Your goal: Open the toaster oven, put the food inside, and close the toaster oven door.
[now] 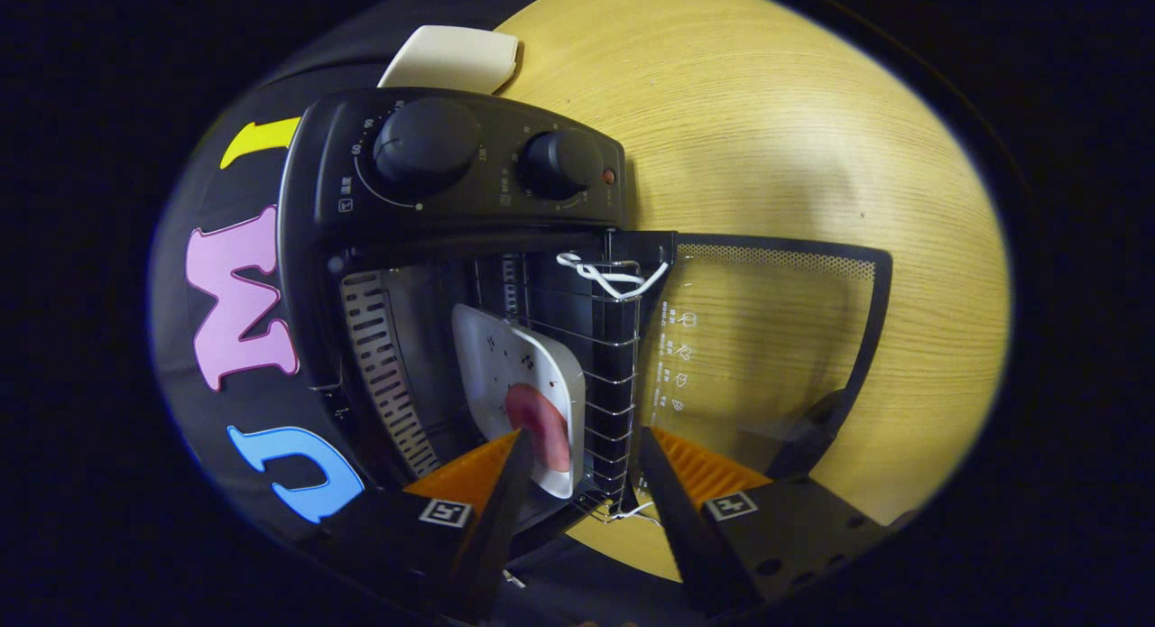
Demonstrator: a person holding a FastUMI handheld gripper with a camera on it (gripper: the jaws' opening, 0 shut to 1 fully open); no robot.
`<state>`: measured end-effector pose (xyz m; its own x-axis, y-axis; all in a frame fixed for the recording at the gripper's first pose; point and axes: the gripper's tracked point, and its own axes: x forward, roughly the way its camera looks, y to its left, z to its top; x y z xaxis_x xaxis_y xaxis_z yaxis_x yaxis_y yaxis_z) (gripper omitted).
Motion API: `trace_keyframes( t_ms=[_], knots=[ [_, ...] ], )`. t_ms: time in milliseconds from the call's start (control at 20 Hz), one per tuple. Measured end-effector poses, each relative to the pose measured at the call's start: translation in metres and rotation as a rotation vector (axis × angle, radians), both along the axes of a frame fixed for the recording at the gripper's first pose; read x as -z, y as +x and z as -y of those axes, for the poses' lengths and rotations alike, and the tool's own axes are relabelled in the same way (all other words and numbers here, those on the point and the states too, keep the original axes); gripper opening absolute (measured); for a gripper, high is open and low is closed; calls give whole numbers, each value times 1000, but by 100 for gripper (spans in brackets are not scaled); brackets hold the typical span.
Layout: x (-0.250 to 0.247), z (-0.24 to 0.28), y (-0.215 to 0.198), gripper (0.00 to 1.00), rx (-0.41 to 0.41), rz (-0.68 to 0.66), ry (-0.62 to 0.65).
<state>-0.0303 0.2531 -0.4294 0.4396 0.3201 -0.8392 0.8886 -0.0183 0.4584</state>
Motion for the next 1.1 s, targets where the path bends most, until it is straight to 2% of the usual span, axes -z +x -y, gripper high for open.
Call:
trace_keyframes(
  t_ms=[50,150,300,450,600,800,900,1100],
  knots=[
    [-1,0,-4,94,-29,4,-1],
    [-9,1,-12,98,-97,24,-6],
    [-24,-5,-23,99,-246,75,4],
    [-45,-3,-34,98,-410,154,-56],
    [-54,-3,-51,99,-591,190,-134],
    [-53,7,-78,98,-867,228,-301],
    [-50,5,-93,99,-957,228,-329],
    [-39,1,-122,99,-1084,204,-369]
  ],
)
